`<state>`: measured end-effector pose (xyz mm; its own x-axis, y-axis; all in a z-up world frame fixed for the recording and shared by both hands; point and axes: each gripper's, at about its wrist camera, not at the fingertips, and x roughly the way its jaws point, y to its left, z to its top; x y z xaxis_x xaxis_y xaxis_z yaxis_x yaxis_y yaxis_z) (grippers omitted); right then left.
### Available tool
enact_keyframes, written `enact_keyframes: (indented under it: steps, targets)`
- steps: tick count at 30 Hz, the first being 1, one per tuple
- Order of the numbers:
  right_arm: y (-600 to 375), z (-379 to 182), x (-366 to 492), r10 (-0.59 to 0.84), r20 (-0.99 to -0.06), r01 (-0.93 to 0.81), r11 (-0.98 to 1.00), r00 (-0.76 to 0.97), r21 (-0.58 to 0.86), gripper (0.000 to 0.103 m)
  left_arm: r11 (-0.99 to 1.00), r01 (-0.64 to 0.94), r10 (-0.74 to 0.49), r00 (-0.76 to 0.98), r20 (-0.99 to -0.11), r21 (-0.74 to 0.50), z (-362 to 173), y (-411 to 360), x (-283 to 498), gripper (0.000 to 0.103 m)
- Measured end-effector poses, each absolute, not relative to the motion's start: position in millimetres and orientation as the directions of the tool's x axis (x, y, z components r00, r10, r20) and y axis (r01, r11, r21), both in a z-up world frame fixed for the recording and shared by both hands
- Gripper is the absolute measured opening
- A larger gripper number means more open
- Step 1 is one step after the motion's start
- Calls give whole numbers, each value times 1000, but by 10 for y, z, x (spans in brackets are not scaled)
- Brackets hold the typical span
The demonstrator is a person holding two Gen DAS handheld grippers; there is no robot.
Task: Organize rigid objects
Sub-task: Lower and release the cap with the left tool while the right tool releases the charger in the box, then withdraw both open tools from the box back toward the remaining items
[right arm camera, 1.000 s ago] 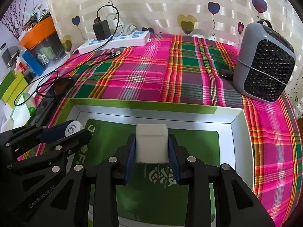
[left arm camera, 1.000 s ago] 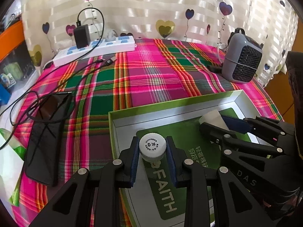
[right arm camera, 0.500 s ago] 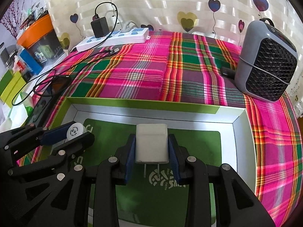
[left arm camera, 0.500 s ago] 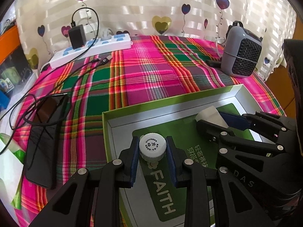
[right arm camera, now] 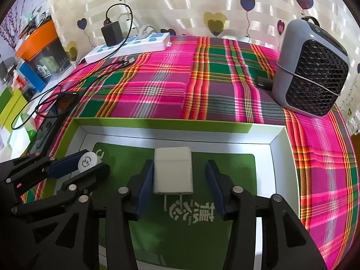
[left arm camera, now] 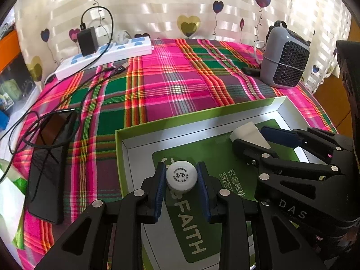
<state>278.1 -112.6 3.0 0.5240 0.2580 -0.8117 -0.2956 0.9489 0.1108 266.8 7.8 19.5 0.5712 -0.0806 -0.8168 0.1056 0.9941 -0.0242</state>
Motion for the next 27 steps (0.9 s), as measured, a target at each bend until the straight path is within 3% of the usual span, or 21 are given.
enact_keyframes:
  steps: [6,27]
  targets:
    - [-1157,35,2755,249,-813,-278,954,526,113,51,995,100,-78,584,-808,-24,224,101,2614,38]
    - [-1268,310,2300,272,-762,-260,955,588,140,54,996,82,-89,650,-754,-46,530,190,2063,38]
